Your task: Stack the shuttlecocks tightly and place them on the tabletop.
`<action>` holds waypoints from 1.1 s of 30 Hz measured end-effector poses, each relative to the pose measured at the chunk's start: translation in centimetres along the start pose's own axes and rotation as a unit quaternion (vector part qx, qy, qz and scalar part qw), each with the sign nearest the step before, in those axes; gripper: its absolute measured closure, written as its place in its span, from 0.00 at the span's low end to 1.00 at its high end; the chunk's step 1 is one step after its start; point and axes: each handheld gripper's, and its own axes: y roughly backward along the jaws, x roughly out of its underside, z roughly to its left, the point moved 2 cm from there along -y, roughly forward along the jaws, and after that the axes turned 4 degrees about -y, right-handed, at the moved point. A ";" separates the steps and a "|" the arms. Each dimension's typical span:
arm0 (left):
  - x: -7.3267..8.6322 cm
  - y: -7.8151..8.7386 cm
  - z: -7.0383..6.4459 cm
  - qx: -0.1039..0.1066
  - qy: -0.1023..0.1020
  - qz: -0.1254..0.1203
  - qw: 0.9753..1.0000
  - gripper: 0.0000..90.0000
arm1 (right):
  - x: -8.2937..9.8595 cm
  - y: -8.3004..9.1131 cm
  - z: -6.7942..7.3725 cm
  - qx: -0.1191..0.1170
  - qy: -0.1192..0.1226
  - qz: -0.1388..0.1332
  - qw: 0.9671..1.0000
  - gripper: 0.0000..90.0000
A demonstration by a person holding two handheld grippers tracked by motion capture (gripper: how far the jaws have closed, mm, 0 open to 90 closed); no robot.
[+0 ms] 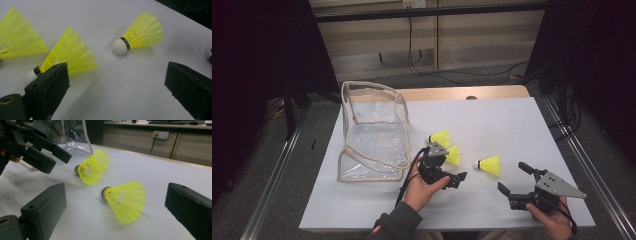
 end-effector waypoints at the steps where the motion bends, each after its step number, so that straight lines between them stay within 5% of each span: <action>1: 0.0 0.0 0.0 0.001 0.000 0.001 1.000 0.06 | 0.0 0.0 0.0 0.000 0.000 0.000 1.000 0.03; 33: 1.8 1.4 -0.6 0.031 -0.007 0.010 0.999 0.05 | -0.1 0.1 0.0 -0.001 0.003 -0.002 1.000 0.03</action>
